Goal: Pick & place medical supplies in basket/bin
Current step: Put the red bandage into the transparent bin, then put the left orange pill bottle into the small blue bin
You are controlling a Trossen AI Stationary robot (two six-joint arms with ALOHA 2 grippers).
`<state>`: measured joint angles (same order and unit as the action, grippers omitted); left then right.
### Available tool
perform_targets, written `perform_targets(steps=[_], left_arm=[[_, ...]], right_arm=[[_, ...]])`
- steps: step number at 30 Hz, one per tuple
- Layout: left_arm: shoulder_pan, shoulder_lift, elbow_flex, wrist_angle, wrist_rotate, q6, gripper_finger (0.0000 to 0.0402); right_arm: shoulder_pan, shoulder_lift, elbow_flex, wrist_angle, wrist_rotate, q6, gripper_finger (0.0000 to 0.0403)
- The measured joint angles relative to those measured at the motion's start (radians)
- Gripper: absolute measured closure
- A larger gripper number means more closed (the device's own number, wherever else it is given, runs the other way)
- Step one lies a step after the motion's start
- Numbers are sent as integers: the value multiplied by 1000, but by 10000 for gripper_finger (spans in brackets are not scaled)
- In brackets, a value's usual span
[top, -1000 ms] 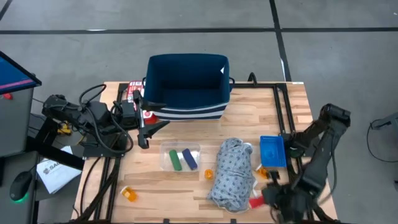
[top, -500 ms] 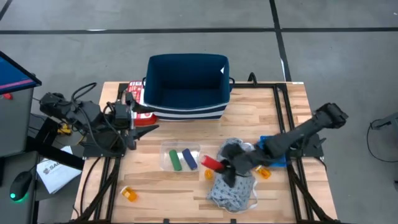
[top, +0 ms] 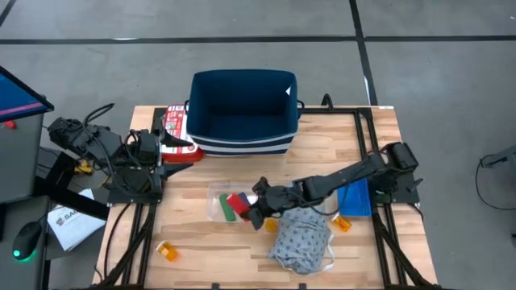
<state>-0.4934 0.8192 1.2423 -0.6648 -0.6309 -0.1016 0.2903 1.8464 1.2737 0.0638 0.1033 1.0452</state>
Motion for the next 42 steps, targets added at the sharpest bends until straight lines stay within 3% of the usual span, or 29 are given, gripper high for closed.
perform_targets(steps=[9,20,31,37,42], left_arm=[[0,-1,0,-39,1,-9,149],[0,-1,0,-40,10,-9,149],[0,-1,0,-57,11,-12,149],[0,-1,0,-61,13,-12,149],[0,-1,0,-101,190,-44,149]], right_arm=[[-19,167,159,-88,-17,-24,267],[-25,155,194,-274,27,-35,264],[-31,155,194,-272,56,-24,172],[-42,155,194,-271,67,-23,159],[-43,102,193,-278,103,-28,159]])
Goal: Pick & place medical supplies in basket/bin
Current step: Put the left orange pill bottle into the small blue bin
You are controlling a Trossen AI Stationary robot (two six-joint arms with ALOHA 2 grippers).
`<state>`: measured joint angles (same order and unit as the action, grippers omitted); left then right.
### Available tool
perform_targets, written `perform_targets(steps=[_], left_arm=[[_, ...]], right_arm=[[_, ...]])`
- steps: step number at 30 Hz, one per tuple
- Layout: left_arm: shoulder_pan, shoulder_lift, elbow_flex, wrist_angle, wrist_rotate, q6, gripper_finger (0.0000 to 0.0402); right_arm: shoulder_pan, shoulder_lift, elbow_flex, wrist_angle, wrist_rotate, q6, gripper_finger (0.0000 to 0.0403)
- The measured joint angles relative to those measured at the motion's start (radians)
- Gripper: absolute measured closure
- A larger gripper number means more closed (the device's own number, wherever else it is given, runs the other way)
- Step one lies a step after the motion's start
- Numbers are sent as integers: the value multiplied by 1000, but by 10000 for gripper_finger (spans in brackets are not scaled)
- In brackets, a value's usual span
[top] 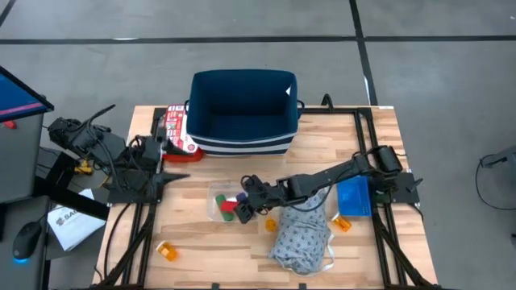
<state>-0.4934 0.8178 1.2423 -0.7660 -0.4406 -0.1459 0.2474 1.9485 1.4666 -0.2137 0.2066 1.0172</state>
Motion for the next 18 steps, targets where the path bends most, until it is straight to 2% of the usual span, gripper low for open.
perform_targets(steps=[6,11,15,18], left_arm=[[0,53,0,-234,243,-123,149],[-37,193,0,-442,480,-68,149],[-151,315,0,-515,591,15,149],[-248,379,-7,-543,602,34,148]], right_arm=[[0,-106,0,-15,103,-41,159],[0,-188,0,-18,176,-67,159],[9,-246,0,-18,229,-85,159],[25,-273,0,-21,258,-99,159]])
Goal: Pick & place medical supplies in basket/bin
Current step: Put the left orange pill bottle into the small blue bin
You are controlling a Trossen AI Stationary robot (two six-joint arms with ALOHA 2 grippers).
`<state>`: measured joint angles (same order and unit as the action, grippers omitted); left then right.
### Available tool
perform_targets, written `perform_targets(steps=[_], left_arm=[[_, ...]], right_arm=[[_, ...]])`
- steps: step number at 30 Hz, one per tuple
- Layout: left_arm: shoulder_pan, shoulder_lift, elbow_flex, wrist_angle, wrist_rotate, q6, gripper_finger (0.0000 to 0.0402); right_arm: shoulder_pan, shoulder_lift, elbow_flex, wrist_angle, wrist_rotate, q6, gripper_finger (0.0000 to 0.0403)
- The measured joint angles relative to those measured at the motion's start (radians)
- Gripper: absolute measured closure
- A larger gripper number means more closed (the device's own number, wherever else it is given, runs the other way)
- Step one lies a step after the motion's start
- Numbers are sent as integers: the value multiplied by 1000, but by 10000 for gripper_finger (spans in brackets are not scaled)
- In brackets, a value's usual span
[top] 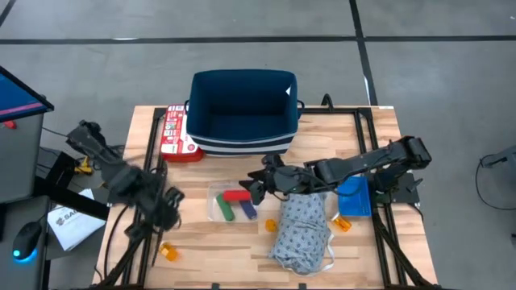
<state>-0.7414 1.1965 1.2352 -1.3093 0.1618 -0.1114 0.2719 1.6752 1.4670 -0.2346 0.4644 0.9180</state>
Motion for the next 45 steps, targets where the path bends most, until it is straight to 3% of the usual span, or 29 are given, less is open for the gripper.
perform_targets(steps=[4,10,20,28,36,45], left_arm=[[-99,15,-67,40,3,-82,134],[-254,-14,-194,350,-42,-331,110],[-342,67,-322,561,-86,-500,66],[-357,173,-357,573,-178,-500,50],[-384,236,-402,664,-206,-551,50],[-400,285,-402,632,-252,-629,50]], right_arm=[[26,-22,0,-4,35,-2,159],[64,-27,0,-7,35,-2,159],[95,-46,0,-22,36,-2,159],[118,-128,0,-85,118,-20,159],[121,-191,0,-139,172,-31,159],[120,-184,0,-144,170,-28,159]])
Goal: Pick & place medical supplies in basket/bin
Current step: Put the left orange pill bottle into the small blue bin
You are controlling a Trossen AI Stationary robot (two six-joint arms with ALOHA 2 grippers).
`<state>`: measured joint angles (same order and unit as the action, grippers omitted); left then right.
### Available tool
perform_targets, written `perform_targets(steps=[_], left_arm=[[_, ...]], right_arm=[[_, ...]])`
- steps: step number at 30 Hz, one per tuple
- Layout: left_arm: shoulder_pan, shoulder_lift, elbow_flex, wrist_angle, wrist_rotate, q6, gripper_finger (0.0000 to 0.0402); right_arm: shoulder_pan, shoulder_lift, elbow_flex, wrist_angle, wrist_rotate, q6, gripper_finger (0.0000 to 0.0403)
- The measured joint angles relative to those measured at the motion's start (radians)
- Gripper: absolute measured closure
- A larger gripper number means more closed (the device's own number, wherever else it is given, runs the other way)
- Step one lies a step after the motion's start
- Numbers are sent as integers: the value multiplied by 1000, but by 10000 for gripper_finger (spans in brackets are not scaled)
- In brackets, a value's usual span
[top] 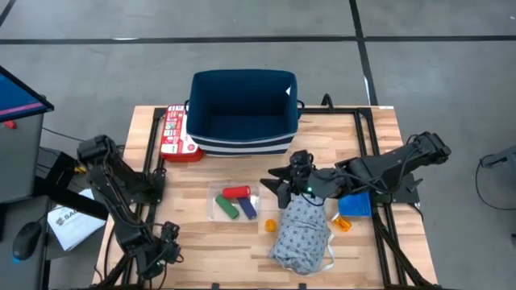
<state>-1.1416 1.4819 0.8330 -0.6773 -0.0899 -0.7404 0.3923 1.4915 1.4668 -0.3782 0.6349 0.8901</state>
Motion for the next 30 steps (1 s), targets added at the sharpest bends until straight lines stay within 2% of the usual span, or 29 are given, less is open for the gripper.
perform_targets(steps=[8,14,23,30], left_arm=[[-25,28,0,-12,1,-68,50],[-55,29,-50,-14,12,-110,53],[-81,29,-97,-10,-7,-107,103],[-82,29,-116,17,-7,-107,112]], right_arm=[[0,-1,0,-5,-3,0,159],[0,-1,0,-4,-6,0,159],[7,-1,0,-3,-6,5,159],[6,-1,0,-3,-6,9,159]])
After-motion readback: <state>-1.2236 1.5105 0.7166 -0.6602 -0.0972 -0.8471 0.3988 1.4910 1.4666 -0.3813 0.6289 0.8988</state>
